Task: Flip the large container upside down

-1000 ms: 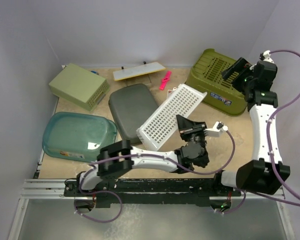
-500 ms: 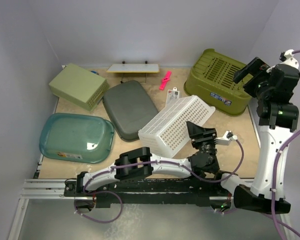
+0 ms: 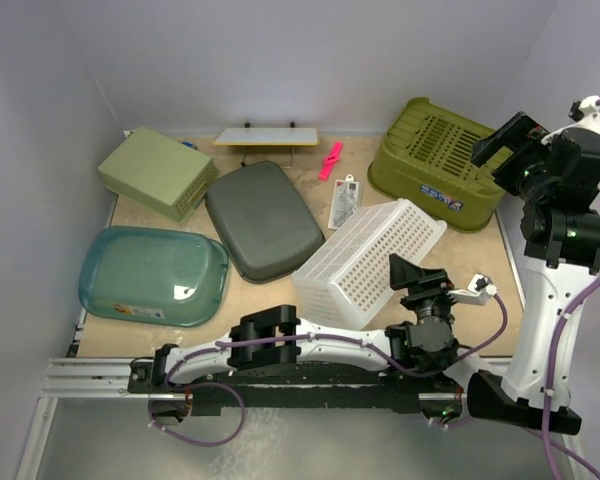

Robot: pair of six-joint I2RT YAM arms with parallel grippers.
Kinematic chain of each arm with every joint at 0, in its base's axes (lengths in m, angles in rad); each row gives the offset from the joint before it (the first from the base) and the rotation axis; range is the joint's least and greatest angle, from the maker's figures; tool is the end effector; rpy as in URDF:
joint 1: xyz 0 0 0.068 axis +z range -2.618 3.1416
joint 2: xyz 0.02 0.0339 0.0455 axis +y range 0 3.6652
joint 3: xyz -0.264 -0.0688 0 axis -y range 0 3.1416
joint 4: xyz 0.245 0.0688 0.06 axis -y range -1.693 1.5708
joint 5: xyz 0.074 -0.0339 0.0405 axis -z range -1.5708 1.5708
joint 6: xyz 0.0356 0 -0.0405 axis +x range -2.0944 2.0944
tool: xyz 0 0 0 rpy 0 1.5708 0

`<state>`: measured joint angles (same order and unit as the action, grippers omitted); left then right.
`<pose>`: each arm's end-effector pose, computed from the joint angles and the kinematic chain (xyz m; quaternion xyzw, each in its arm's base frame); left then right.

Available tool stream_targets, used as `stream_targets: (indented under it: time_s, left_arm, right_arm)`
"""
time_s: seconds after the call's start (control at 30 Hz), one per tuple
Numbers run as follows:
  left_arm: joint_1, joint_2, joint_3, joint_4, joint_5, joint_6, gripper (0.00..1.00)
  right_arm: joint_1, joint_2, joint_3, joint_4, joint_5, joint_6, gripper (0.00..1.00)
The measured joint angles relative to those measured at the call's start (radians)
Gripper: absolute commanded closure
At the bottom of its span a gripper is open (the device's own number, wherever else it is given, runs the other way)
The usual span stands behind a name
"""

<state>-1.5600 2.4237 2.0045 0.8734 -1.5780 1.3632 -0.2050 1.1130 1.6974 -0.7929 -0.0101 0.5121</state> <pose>0.0414 -0.5329 0.2746 0.3054 0.6390 0.3154 0.6316 0.1780 -0.0367 0.5128 0.2696 0.7286 0.1002 0.6217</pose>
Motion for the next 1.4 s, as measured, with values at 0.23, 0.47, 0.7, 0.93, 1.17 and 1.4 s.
stream_targets:
  time_s: [0.23,0.47,0.7,0.93,1.17,1.4]
  left_arm:
    - [-0.001,-0.024,-0.072,-0.071,0.001,-0.142,0.18]
    - [0.000,-0.074,0.038,-0.912,0.072,-0.854,0.17]
    - [0.002,-0.205,0.040,-1.291,0.283,-1.257,0.17]
    - [0.028,-0.292,0.039,-1.412,0.583,-1.461,0.17]
    - [0.076,-0.354,0.009,-1.440,0.805,-1.572,0.17]
    - [0.098,-0.456,-0.063,-1.463,0.881,-1.635,0.17]
  right_arm:
    - [0.000,-0.017,0.010,-0.007,-0.008,0.000,0.00]
    - [0.000,-0.014,-0.012,-0.008,-0.009,0.002,0.00]
    - [0.000,-0.012,-0.042,0.000,-0.011,0.002,0.00]
    - [0.000,-0.008,-0.064,0.006,-0.016,-0.002,0.00]
    - [0.000,-0.008,-0.070,0.006,-0.027,-0.011,0.00]
    - [0.000,-0.021,-0.129,0.042,-0.119,-0.060,0.01]
